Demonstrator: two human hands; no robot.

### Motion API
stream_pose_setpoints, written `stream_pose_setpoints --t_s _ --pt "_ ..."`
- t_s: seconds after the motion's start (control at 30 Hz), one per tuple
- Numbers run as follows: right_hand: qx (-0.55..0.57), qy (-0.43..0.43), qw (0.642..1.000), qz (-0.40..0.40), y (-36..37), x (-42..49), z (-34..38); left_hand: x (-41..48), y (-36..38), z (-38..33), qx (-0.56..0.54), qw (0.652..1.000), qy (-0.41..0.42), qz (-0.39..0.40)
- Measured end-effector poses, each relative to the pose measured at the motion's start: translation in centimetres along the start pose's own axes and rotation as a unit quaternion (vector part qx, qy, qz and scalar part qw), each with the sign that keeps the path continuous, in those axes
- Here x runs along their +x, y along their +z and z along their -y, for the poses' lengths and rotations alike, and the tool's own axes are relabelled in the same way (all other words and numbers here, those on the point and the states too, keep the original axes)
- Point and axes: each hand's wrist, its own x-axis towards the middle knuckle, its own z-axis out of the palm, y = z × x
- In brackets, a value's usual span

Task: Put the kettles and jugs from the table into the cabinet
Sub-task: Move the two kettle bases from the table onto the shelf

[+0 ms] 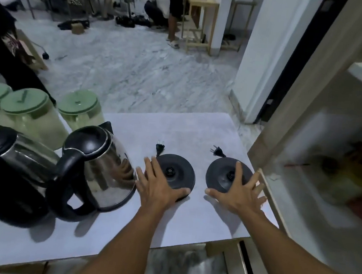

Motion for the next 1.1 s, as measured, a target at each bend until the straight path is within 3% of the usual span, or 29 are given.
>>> stream_pose_setpoints --t_s 0.1,0.4,0.67,0.9,1.1 --pt "0.001 0.011 1.0 0.013 2.1 2.0 0.1 1.7 1.8 -0.1 0.0 1.0 -0.001 0.03" --pt "0.059 -0.016 0.993 -0.102 3.7 1.9 -0.5 0.2 4.1 0.4 0.023 0.998 0.04 -0.033" --pt "0.006 -0.023 0.995 -0.101 1.3 -5.3 -2.2 -5.4 0.7 -0.7 0.035 0.998 0.04 -0.034" --pt "0.033 -0.013 0.978 -0.204 -6.4 -16.8 -5.0 -14.6 -7.6 -3.6 0.046 0.979 0.163 -0.111" --pt "0.061 0.01 0.943 -0.327 -14.1 -28.3 -6.5 -22.2 -14.6 -7.2 0.009 0.952 0.273 -0.141"
